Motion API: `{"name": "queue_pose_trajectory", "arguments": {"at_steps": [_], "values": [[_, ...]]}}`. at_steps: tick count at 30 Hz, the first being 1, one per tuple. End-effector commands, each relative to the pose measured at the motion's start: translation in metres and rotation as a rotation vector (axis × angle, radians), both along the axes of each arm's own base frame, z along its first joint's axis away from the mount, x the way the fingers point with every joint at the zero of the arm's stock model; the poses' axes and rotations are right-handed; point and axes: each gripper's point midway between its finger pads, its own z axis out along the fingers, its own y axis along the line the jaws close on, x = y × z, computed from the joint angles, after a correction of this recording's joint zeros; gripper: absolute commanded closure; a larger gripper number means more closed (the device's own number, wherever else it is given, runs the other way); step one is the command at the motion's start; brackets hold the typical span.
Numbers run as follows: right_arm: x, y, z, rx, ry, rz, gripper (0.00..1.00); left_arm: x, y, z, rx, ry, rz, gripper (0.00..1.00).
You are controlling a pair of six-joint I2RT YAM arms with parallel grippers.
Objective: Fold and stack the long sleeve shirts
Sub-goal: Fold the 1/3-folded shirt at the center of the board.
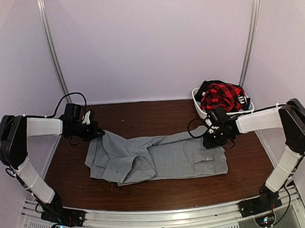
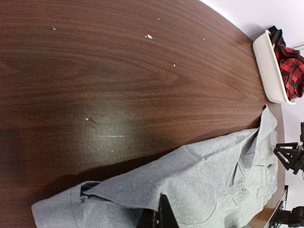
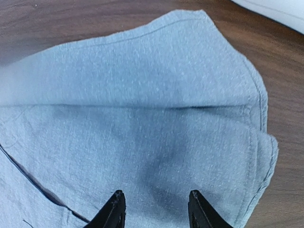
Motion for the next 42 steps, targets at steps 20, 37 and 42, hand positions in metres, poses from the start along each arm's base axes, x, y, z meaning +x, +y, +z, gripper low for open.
{"name": "queue_pose_trajectory", "arguments": {"at_steps": [20,37,42], "values": [[-0.061,0.086,-0.006,0.165,-0.022,0.183,0.54,0.005,-0.017,-0.005,-0.184,-0.056,-0.013,0.70],[-0.074,0.074,-0.036,0.069,0.023,0.168,0.54,0.020,-0.016,-0.011,-0.144,-0.104,-0.026,0.96],[-0.076,0.060,-0.047,-0.002,0.039,0.139,0.55,0.033,-0.014,0.007,-0.127,-0.130,-0.014,1.00]]}}
